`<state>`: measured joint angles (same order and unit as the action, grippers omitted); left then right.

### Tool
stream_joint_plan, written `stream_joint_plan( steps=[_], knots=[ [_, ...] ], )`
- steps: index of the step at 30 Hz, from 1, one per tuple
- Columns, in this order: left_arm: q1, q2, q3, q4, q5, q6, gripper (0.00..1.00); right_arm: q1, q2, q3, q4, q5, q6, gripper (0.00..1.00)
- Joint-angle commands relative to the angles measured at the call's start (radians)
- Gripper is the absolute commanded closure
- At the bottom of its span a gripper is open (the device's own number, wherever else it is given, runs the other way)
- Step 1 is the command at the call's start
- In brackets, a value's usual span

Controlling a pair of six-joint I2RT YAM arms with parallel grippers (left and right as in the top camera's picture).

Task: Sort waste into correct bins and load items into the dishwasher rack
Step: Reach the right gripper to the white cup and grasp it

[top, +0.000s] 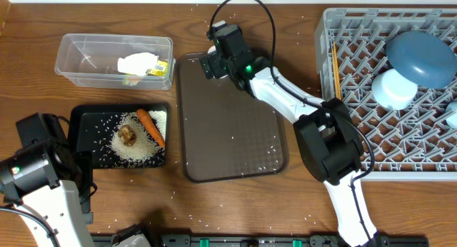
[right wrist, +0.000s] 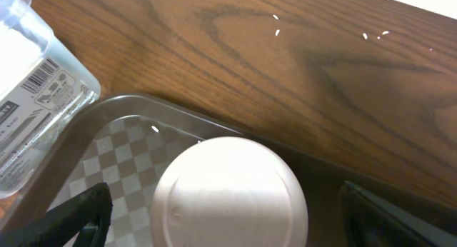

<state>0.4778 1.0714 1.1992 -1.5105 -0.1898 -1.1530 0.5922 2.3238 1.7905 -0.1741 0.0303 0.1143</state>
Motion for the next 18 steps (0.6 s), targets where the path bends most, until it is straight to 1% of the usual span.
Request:
stream_joint_plan(
  steps=[1, 4, 7, 8, 10, 15, 18],
  knots=[
    [0.006, 0.000, 0.002, -0.003, -0.011, -0.012, 0.02, -0.011, 0.018, 0.016, -0.001, 0.003, 0.005, 0.10],
    [0.006, 0.000, 0.002, -0.003, -0.011, -0.012, 0.02, -0.011, 0.018, 0.016, -0.003, 0.003, 0.005, 0.16],
    [0.006, 0.000, 0.002, -0.003, -0.011, -0.012, 0.02, -0.010, 0.018, 0.016, -0.002, 0.003, 0.007, 0.26],
    [0.006, 0.000, 0.002, -0.003, -0.011, -0.012, 0.02, -0.010, 0.018, 0.016, -0.003, 0.003, 0.013, 0.27],
    [0.006, 0.000, 0.002, -0.003, -0.011, -0.012, 0.02, -0.010, 0.018, 0.016, -0.006, -0.001, 0.024, 0.26],
    [0.006, 0.000, 0.002, -0.003, -0.011, -0.012, 0.02, -0.010, 0.018, 0.014, -0.010, -0.005, 0.027, 0.17],
    [0.006, 0.000, 0.002, -0.003, -0.011, -0.012, 0.02, -0.009, 0.018, 0.014, -0.010, -0.005, 0.027, 0.15]
  ],
)
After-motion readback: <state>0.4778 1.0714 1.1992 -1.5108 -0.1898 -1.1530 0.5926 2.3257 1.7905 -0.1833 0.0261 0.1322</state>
